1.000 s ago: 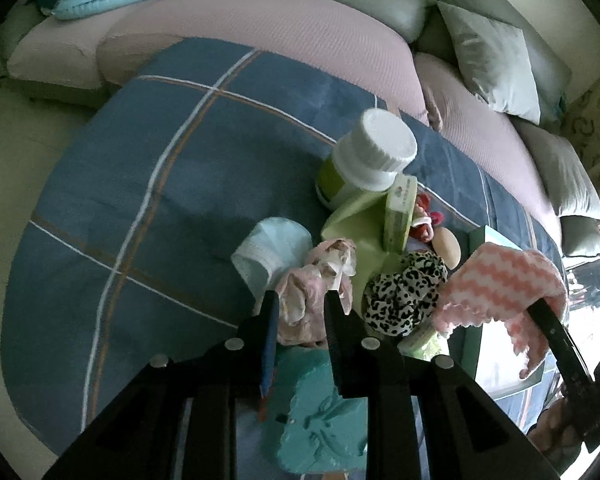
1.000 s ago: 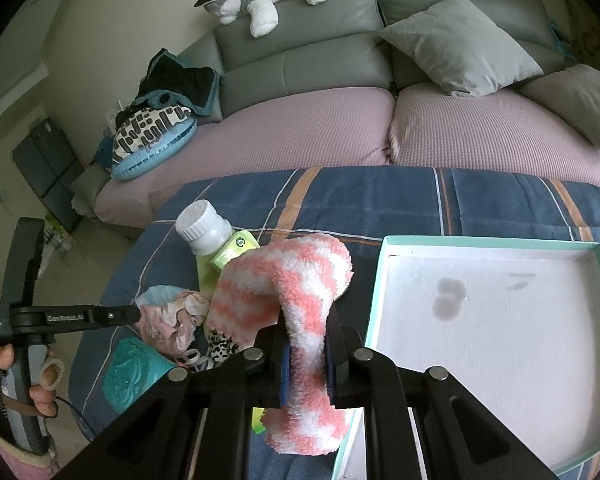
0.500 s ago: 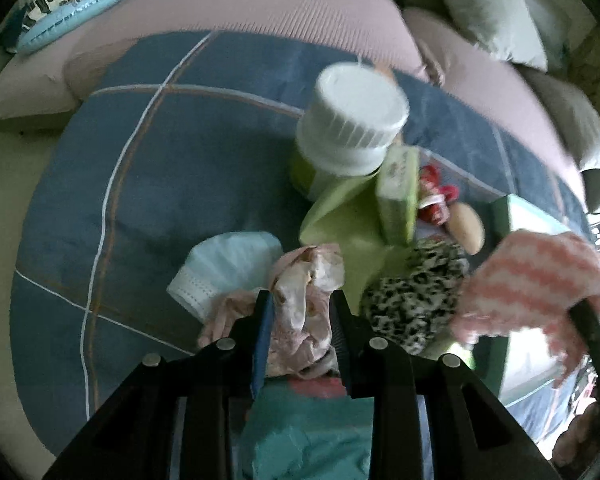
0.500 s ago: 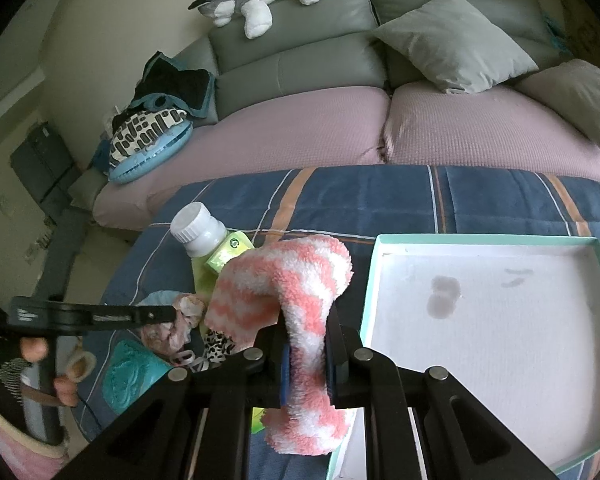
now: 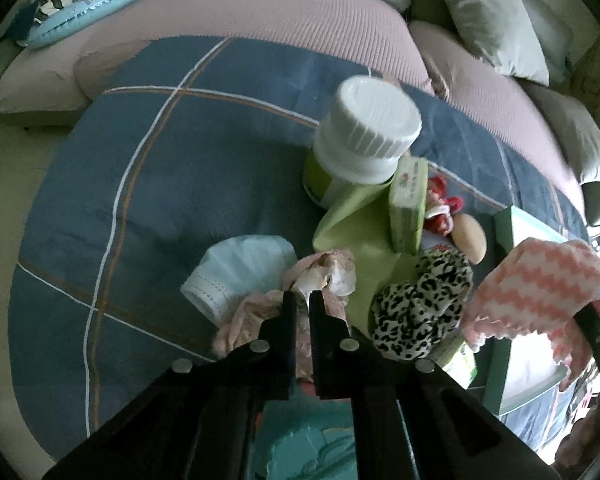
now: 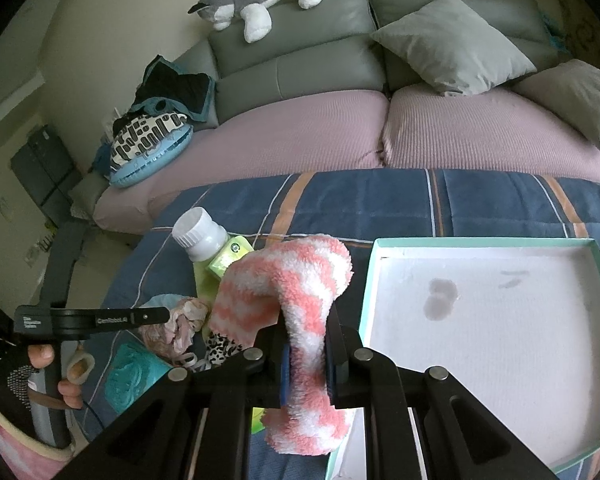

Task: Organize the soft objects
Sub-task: 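Grasp the pink patterned cloth with the left gripper while the right gripper holds the knit cloth, then carry both cloths over the white tray with both grippers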

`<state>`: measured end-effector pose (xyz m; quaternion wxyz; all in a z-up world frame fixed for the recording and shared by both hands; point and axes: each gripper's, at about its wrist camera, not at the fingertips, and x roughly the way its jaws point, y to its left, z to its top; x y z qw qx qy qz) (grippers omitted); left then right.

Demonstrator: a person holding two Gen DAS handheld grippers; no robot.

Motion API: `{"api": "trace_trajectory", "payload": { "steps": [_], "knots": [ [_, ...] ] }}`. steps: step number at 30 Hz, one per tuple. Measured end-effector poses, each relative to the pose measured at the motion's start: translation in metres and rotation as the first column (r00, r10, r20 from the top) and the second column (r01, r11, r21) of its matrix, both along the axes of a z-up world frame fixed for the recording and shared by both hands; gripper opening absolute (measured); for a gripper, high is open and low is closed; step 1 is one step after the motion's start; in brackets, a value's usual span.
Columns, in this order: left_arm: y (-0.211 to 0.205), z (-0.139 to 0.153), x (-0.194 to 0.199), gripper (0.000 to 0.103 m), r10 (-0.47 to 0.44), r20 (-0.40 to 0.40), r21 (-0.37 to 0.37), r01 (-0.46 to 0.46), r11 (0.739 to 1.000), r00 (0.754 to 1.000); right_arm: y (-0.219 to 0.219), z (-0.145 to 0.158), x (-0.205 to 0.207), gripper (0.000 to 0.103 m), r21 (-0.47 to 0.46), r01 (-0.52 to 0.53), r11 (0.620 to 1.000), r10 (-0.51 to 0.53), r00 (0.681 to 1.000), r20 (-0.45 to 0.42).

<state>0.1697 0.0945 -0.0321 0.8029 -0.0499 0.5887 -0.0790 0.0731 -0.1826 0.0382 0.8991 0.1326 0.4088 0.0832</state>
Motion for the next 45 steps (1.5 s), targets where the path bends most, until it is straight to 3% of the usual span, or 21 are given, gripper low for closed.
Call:
{"api": "trace_trajectory", "payload": {
  "steps": [10, 11, 12, 14, 20, 22, 23, 27, 32, 36, 41, 45],
  "knots": [
    [-0.010, 0.012, 0.005, 0.008, -0.014, 0.025, -0.004, 0.014, 1.000, 1.000, -0.005, 0.003, -0.003, 0.013, 0.011, 0.008, 1.000, -0.008, 1.000, 0.008],
    [-0.012, 0.013, 0.009, 0.021, -0.015, 0.019, 0.005, 0.015, 1.000, 1.000, -0.005, 0.003, -0.003, 0.013, 0.011, 0.009, 1.000, -0.009, 1.000, 0.008],
    [-0.012, 0.013, 0.011, 0.040, -0.016, 0.014, 0.017, 0.016, 1.000, 1.000, -0.005, 0.003, -0.003, 0.013, 0.011, 0.009, 1.000, -0.009, 1.000, 0.008],
    [-0.016, 0.007, 0.017, 0.049, -0.029, -0.010, 0.042, 0.029, 0.999, 1.000, -0.005, 0.003, -0.003, 0.013, 0.011, 0.010, 1.000, -0.010, 1.000, 0.008],
    [-0.036, -0.020, 0.024, 0.049, -0.111, -0.116, 0.158, 0.129, 0.979, 0.987, -0.009, 0.001, -0.002, 0.013, 0.014, 0.020, 1.000, -0.021, 1.000, 0.002],
    [-0.041, -0.024, 0.025, 0.038, -0.134, -0.130, 0.170, 0.155, 0.973, 0.982, -0.010, 0.001, -0.002, 0.013, 0.019, 0.018, 1.000, -0.018, 1.000, 0.002],
    [-0.043, -0.025, 0.024, 0.016, -0.139, -0.133, 0.173, 0.161, 0.972, 0.981, -0.009, 0.002, -0.002, 0.013, 0.019, 0.017, 1.000, -0.018, 1.000, 0.003],
    [-0.042, -0.013, 0.019, 0.013, -0.124, -0.103, 0.143, 0.138, 0.980, 0.987, -0.012, 0.006, -0.004, 0.013, 0.026, 0.018, 1.000, -0.018, 1.000, 0.015],
    [-0.030, 0.026, 0.000, 0.013, -0.100, -0.021, 0.106, 0.101, 0.989, 0.995, -0.018, 0.021, -0.011, 0.013, 0.032, 0.028, 0.999, -0.029, 0.998, 0.050],
    [-0.025, 0.076, -0.021, 0.013, -0.075, 0.097, 0.081, 0.067, 0.994, 0.992, -0.029, 0.044, -0.022, 0.013, 0.029, 0.046, 0.998, -0.049, 0.993, 0.110],
    [-0.035, 0.141, -0.043, 0.013, -0.067, 0.254, 0.025, 0.063, 0.998, 0.965, -0.056, 0.069, -0.038, 0.013, 0.033, 0.106, 0.994, -0.110, 0.979, 0.170],
    [-0.061, 0.172, -0.061, 0.013, -0.106, 0.342, -0.009, 0.116, 0.993, 0.934, -0.089, 0.086, -0.052, 0.013, 0.035, 0.183, 0.982, -0.187, 0.960, 0.208]
  ]
}}
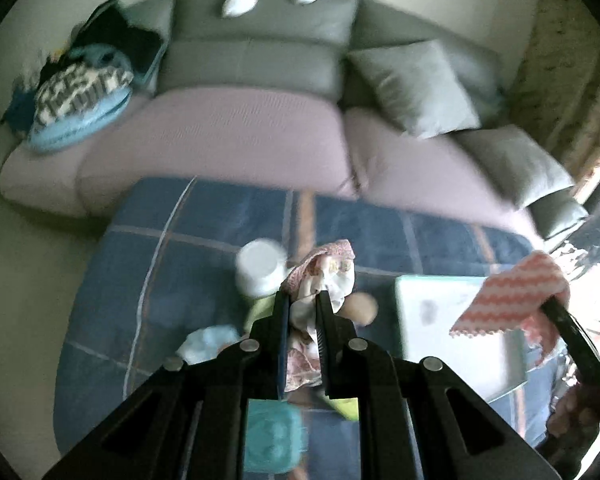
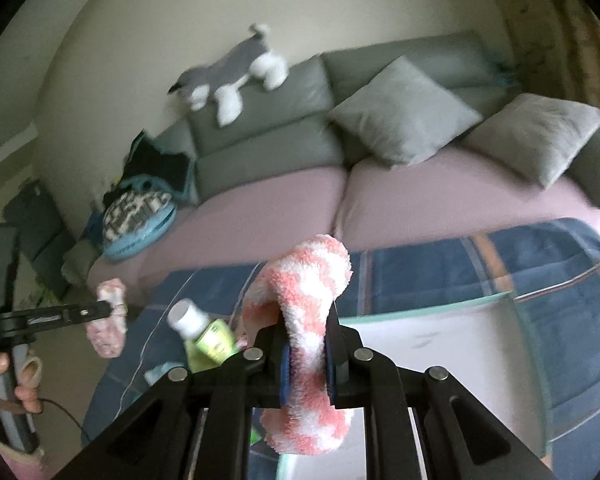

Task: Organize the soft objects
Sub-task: 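Carry both cloths over the white tray with both grippers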

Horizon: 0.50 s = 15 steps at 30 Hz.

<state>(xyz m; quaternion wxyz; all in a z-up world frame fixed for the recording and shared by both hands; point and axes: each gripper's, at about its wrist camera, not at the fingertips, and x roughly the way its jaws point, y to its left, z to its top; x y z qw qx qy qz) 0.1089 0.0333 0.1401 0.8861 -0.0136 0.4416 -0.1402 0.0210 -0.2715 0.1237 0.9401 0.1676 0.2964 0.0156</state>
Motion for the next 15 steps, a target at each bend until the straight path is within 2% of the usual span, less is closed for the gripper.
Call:
{"api": "trace_trajectory", "payload": {
  "steps": [7, 15],
  "knots": [
    [-0.065, 0.012, -0.006, 0.013, -0.129, 0.036, -0.057, 0.131, 0.990, 0.991, -0.058, 0.005, -0.016, 0.014, -0.008, 0.145, 0.989, -0.145, 0.989, 0.005],
    [-0.148, -0.016, -0.006, 0.013, -0.248, -0.022, -0.068, 0.246, 0.967, 0.969, -0.117, -0.010, -0.028, 0.014, -0.023, 0.277, 0.961, -0.278, 0.959, -0.051]
  ]
}}
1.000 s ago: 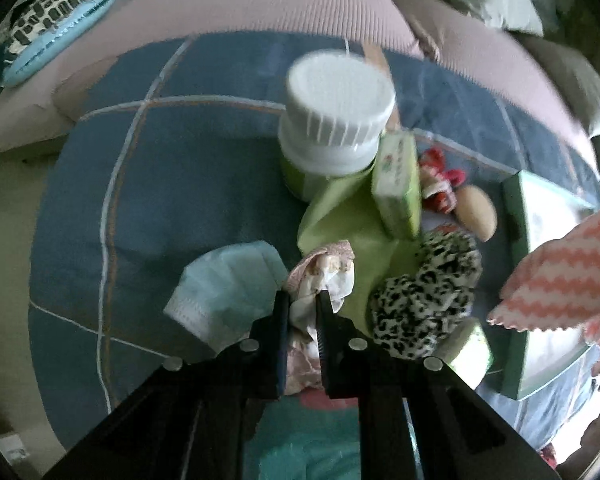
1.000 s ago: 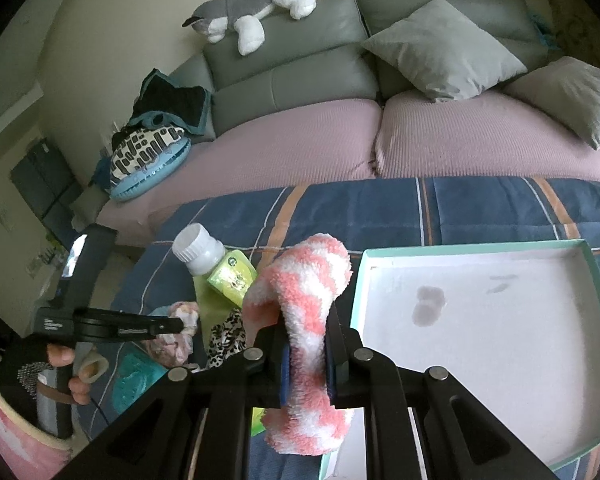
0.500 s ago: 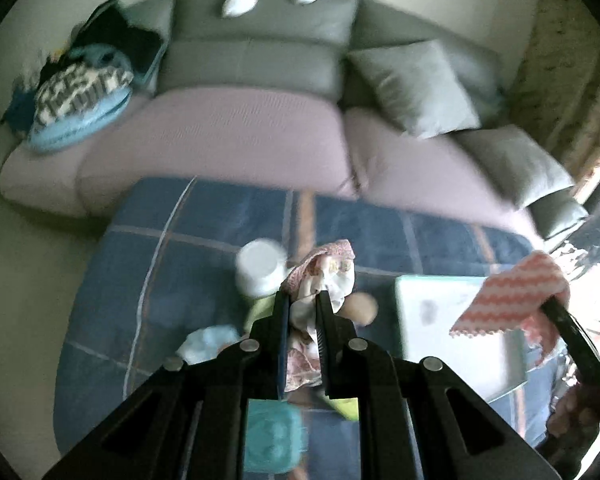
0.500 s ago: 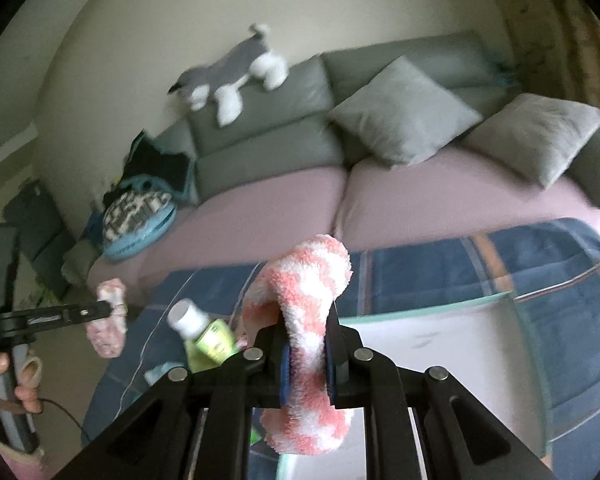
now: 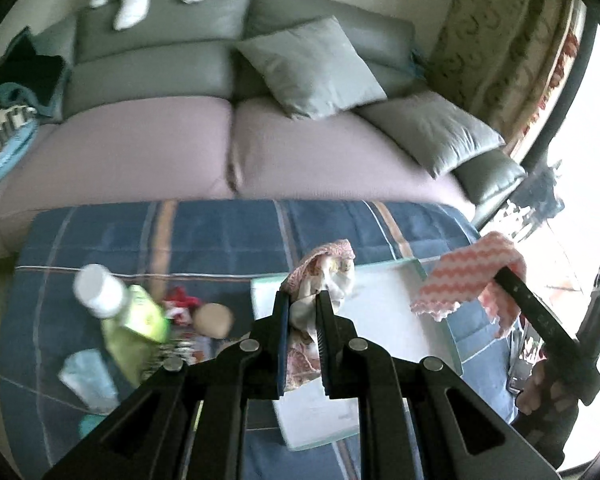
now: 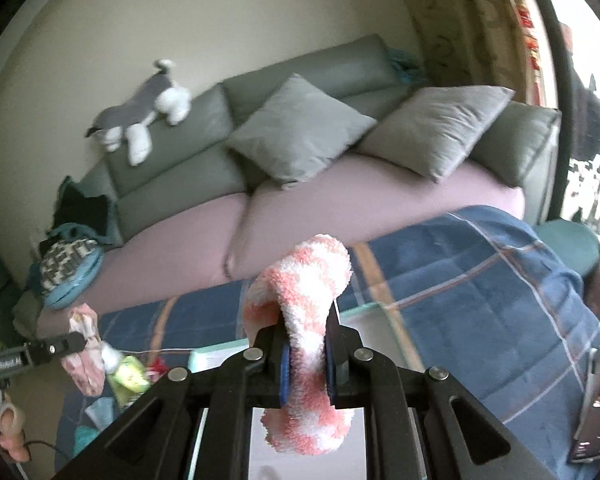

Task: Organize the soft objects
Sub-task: 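Carry both cloths over the white tray with both grippers, then open the left gripper to drop the pink cloth while the right gripper releases the knit cloth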

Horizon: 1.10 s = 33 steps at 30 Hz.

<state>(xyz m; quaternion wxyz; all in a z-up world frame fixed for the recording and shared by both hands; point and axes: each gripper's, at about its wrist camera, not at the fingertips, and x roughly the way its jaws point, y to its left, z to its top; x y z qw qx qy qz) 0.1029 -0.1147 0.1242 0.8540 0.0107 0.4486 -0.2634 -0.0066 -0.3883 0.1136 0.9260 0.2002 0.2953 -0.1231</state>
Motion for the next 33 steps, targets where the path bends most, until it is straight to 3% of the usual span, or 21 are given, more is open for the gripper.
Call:
{"api": "trace_trajectory", "payload": {
  "steps": [12, 19, 24, 33],
  "knots": [
    [-0.066, -0.094, 0.013, 0.013, -0.007, -0.151, 0.042, 0.013, 0.999, 0.989, -0.034, -0.064, 0.029, 0.015, 0.095, 0.025, 0.995, -0.011, 0.989, -0.150],
    [-0.078, -0.151, 0.025, 0.013, 0.023, -0.239, 0.052, -0.010, 0.999, 0.971, -0.028, -0.121, 0.058, 0.015, 0.102, 0.000, 0.995, 0.032, 0.951, -0.309],
    [-0.080, -0.164, 0.023, 0.013, 0.041, -0.237, 0.078, -0.023, 0.997, 0.971, -0.028, -0.143, 0.061, 0.015, 0.122, 0.003, 0.993, 0.042, 0.931, -0.364],
    [-0.081, -0.169, 0.020, 0.016, 0.059, -0.204, 0.094, -0.040, 0.995, 0.977, -0.025, -0.153, 0.063, 0.017, 0.097, 0.001, 0.995, 0.038, 0.914, -0.405]
  ]
}}
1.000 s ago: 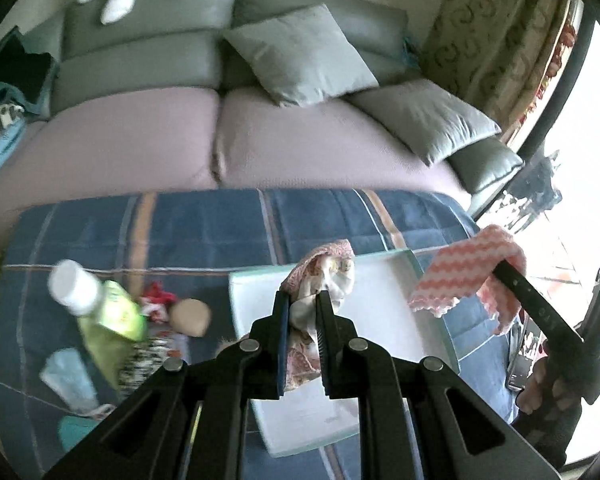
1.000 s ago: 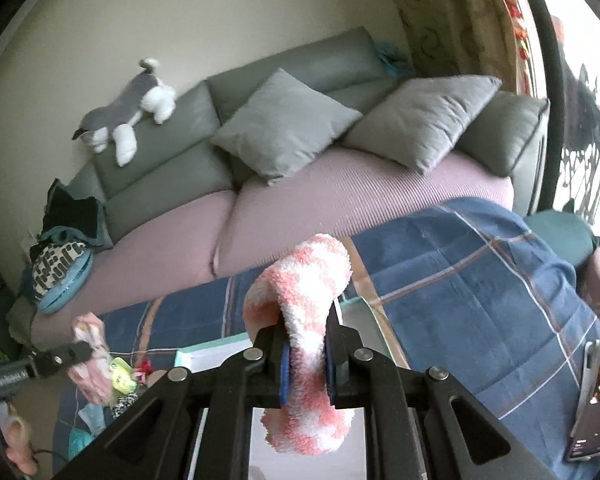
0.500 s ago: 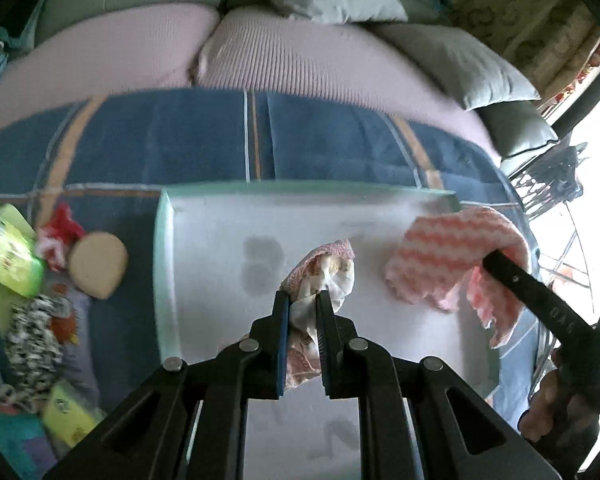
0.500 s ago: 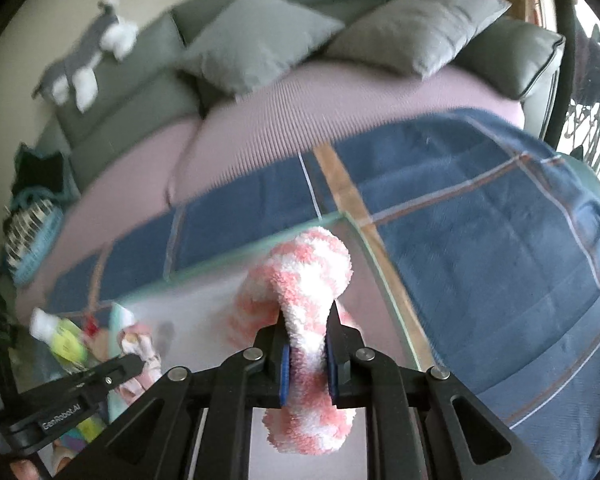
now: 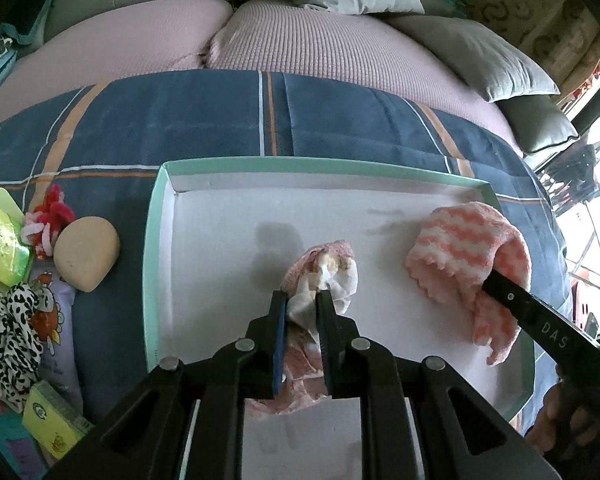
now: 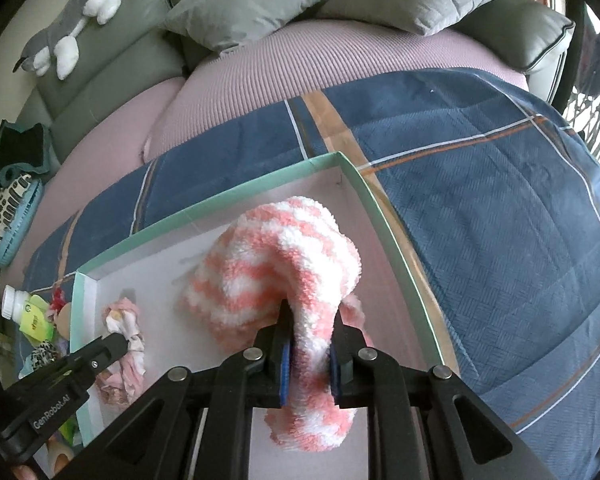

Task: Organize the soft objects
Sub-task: 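Open the left gripper to drop the pink cloth while the right gripper releases the knit cloth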

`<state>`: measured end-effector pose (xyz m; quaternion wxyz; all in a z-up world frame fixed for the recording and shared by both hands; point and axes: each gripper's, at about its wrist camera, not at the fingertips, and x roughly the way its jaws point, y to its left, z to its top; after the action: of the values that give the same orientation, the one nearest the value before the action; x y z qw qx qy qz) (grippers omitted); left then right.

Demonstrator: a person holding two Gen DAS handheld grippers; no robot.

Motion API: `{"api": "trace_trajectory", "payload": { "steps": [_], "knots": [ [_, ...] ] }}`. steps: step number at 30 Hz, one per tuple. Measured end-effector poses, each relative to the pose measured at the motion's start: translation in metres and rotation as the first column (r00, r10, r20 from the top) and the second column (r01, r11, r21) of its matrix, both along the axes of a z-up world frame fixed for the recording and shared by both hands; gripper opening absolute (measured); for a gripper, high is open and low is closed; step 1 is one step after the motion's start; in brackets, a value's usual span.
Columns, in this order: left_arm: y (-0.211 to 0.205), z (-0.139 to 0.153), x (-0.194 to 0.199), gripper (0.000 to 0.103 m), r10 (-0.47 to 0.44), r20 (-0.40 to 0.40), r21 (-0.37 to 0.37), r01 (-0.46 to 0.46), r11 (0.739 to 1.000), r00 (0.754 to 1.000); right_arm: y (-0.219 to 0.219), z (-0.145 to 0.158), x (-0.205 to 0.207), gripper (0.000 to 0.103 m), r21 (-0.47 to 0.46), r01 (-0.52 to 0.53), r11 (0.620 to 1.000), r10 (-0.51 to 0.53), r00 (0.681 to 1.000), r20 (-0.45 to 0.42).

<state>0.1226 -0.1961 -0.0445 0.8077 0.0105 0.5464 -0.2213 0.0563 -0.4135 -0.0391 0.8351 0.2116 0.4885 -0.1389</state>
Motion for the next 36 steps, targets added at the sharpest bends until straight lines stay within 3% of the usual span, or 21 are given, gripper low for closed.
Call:
{"api": "trace_trajectory", "payload": {
  "steps": [5, 7, 9, 13, 15, 20, 25, 27, 29, 30, 36],
  "knots": [
    [-0.003, 0.004, -0.001, 0.023, -0.010, 0.016, 0.018, 0.010, 1.000, 1.000, 0.003, 0.006, 0.001, 0.017, -0.032, -0.001, 0.999, 0.001, 1.000, -0.013],
    [-0.004, 0.007, -0.003, 0.031, -0.015, 0.026, 0.024, 0.014, 1.000, 1.000, 0.007, 0.011, 0.004, 0.017, -0.052, -0.005, 0.999, 0.004, 1.000, -0.012],
    [-0.005, 0.009, -0.003, 0.049, -0.017, 0.032, 0.022, 0.016, 1.000, 0.999, 0.010, 0.016, 0.005, 0.019, -0.065, -0.005, 0.998, 0.005, 1.000, -0.009],
    [-0.004, 0.018, -0.005, 0.055, -0.017, 0.063, 0.020, 0.015, 1.000, 0.998, 0.013, 0.027, 0.004, 0.021, -0.094, -0.005, 0.996, 0.005, 1.000, 0.002],
    [-0.003, 0.023, -0.005, 0.065, -0.014, 0.076, 0.015, 0.013, 1.000, 0.997, 0.013, 0.032, 0.001, 0.022, -0.108, -0.001, 0.994, 0.001, 1.000, 0.007],
    [0.001, 0.034, -0.005, 0.068, -0.010, 0.108, 0.005, 0.009, 1.000, 0.994, 0.013, 0.041, -0.005, 0.031, -0.123, 0.010, 0.992, -0.007, 1.000, 0.019],
    [0.003, 0.033, -0.002, 0.075, 0.000, 0.104, 0.010, -0.001, 1.000, 0.995, 0.014, 0.040, -0.001, 0.033, -0.128, 0.009, 0.992, -0.008, 1.000, 0.012],
    [0.005, 0.033, -0.001, 0.080, 0.006, 0.115, 0.013, -0.008, 1.000, 0.993, 0.014, 0.039, -0.001, 0.046, -0.138, 0.011, 0.990, -0.010, 1.000, 0.006],
    [0.006, 0.033, -0.002, 0.086, 0.010, 0.140, 0.015, -0.012, 1.000, 0.990, 0.013, 0.040, -0.001, 0.067, -0.149, 0.018, 0.989, -0.018, 1.000, 0.007],
    [0.006, 0.033, -0.001, 0.091, 0.014, 0.152, 0.022, -0.017, 1.000, 0.988, 0.012, 0.041, -0.002, 0.070, -0.151, 0.026, 0.988, -0.024, 1.000, 0.013],
    [0.012, 0.029, 0.003, 0.099, 0.041, 0.168, 0.022, -0.045, 0.999, 0.985, 0.006, 0.043, -0.006, 0.090, -0.147, 0.053, 0.988, -0.049, 0.998, 0.032]
  ]
}}
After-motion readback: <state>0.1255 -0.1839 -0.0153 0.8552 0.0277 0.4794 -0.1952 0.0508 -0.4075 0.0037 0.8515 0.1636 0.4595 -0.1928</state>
